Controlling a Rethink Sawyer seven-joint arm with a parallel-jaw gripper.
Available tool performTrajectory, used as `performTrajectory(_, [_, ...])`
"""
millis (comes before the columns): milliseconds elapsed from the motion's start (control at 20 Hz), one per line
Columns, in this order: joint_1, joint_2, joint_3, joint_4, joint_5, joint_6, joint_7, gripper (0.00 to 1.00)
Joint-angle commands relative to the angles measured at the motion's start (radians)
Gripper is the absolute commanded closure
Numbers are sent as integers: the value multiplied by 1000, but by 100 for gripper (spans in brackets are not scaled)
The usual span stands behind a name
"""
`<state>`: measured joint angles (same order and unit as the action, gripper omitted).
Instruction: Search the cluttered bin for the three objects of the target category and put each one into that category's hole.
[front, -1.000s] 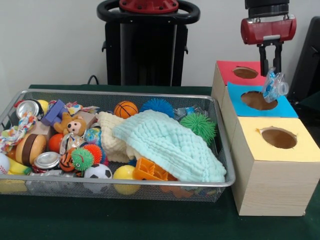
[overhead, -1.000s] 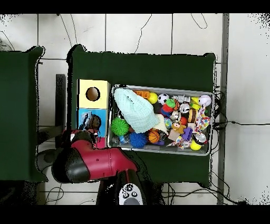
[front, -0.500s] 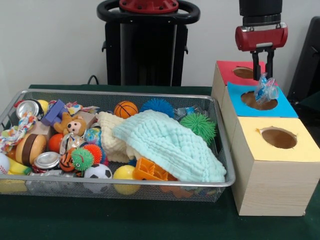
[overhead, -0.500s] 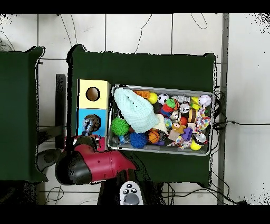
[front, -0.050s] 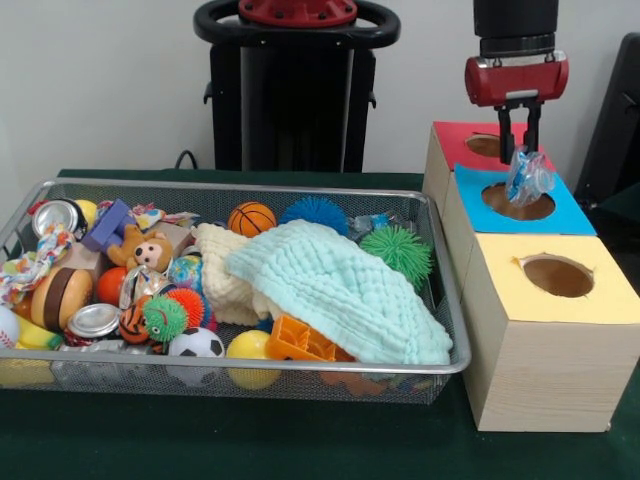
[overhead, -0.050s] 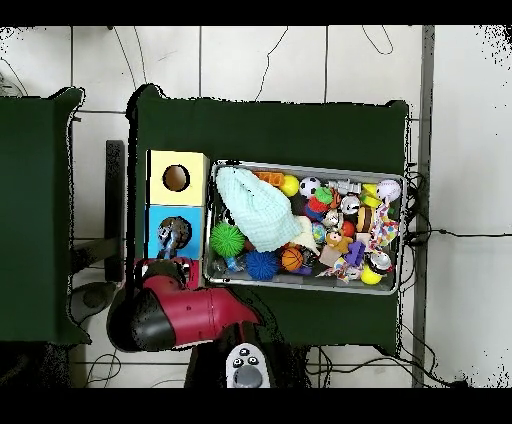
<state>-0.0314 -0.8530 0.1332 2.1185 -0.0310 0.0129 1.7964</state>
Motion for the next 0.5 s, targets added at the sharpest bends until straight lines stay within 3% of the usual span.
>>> performTrajectory(50, [17,61,-39,42,-41,-20,140,100])
performTrajectory(500, [20,53,-44,54,-32,-30,148,100])
